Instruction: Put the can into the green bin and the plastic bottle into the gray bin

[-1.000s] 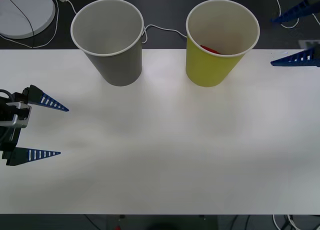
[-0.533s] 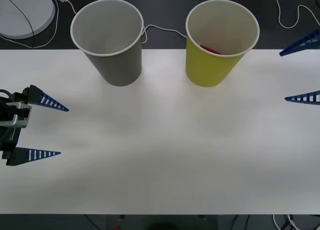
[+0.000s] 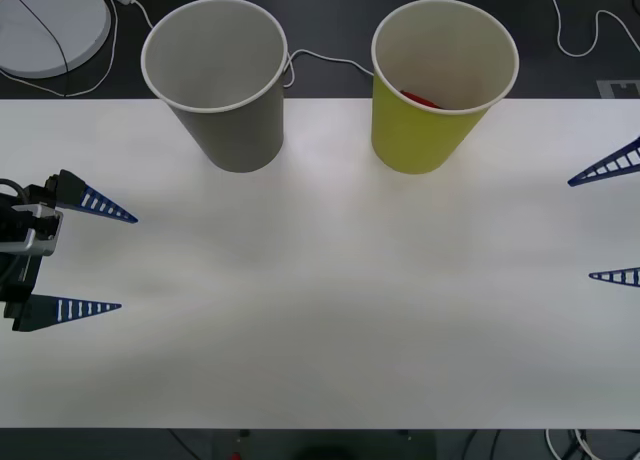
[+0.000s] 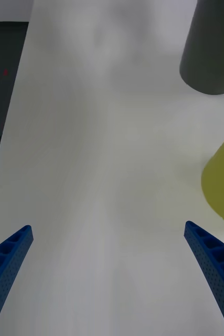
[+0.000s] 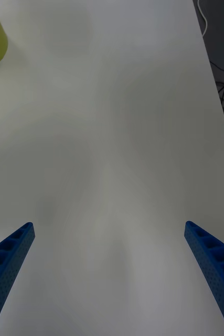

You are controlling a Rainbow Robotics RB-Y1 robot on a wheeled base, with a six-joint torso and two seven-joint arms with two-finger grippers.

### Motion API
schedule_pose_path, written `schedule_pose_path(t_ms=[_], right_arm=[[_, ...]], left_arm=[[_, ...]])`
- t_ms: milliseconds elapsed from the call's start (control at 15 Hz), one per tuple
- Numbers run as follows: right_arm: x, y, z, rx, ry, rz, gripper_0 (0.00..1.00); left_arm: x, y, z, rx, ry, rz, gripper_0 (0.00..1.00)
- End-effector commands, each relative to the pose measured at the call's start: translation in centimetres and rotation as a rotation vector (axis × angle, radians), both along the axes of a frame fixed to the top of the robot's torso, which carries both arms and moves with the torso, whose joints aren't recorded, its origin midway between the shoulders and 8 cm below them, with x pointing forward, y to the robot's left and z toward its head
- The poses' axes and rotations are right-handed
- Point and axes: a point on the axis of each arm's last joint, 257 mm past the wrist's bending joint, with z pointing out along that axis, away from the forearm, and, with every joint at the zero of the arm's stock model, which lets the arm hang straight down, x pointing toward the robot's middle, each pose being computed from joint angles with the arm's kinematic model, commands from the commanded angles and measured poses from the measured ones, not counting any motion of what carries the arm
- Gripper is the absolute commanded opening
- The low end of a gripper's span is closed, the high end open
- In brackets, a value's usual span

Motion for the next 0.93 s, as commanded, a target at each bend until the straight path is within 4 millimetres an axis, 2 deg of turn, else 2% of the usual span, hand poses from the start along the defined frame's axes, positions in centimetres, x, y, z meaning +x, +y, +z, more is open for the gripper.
schedule_pose_path(t_ms=[67,467,667,933], right_arm=[[-1.3,0.2,-1.7,-0.014,-0.002,-0.004,1.0],[-3.1,-0.3,-4.2,-0.015,-0.016,-0.046,1.0],[-2.9,-0.9,-4.8,-0.032,-0.024,-0.066,1.0],[-2.4,-0.9,-4.6,-0.031,-0.043,-0.072,1.0]], left_arm=[[0.0,0.0,0.0,0.0,0.0,0.0,1.0],[0.0,0.0,0.0,0.0,0.0,0.0,1.0],[0.0,0.0,0.0,0.0,0.0,0.0,1.0],[0.0,0.0,0.0,0.0,0.0,0.0,1.0]])
